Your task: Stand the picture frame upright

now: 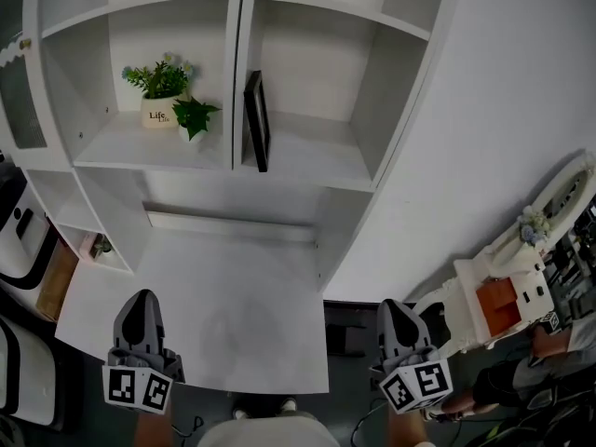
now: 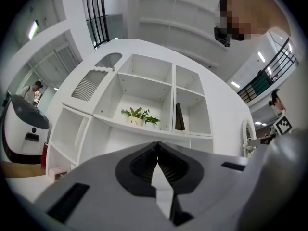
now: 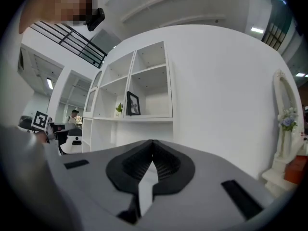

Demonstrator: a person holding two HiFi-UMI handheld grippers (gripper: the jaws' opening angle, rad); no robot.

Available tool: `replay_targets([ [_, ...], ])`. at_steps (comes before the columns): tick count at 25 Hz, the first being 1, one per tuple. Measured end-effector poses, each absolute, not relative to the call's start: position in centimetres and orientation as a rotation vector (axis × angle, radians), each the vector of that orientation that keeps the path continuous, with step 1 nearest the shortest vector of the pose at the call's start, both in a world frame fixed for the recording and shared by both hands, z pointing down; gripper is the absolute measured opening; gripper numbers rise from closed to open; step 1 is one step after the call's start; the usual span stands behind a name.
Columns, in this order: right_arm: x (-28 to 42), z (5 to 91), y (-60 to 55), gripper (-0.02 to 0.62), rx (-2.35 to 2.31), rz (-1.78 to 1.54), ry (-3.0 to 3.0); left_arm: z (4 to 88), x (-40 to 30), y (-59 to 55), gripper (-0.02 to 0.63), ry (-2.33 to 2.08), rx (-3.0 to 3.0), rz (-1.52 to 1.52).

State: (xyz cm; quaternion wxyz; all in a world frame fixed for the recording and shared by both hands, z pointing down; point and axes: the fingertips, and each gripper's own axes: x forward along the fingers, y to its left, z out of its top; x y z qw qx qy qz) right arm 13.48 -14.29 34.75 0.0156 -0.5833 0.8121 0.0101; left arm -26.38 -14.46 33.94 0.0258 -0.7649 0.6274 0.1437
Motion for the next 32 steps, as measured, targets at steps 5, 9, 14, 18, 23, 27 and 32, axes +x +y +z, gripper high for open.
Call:
replay_targets([
  [5, 15.5, 36.9, -11.9, 0.008, -1.943, -0.029, 2.448, 35.7, -26.1, -14.0, 0.017, 1.933, -2.401, 0.360],
  [9, 15.9, 38.5, -11.3, 0.008, -2.009, -0.073, 2.404, 37.6, -24.7, -13.6, 0.017, 1.929, -2.440, 0.299],
  [14, 15.4, 38.2, -11.5, 0.008, -1.971, -0.050, 2.441, 39.0, -22.7, -13.2, 0.017, 1.913, -2.499, 0.249],
  [18, 15.1, 37.4, -11.9, 0.008, -1.933, -0.032, 2.450, 37.9, -22.2, -13.2, 0.017, 1.899, -2.476, 0.264],
  [23, 14.7, 37.1, -12.5, 0.008, -1.891, -0.016, 2.487, 37.1, -22.1, -13.1, 0.017, 1.910, -2.447, 0.296],
  [27, 14.3, 36.8, -13.0, 0.008, -1.856, -0.017, 2.506, 37.1, -22.2, -12.9, 0.017, 1.938, -2.435, 0.315],
  [32, 13.7, 36.8, -13.4, 0.008, -1.812, -0.020, 2.522, 36.9, -22.3, -12.8, 0.017, 1.945, -2.423, 0.321],
])
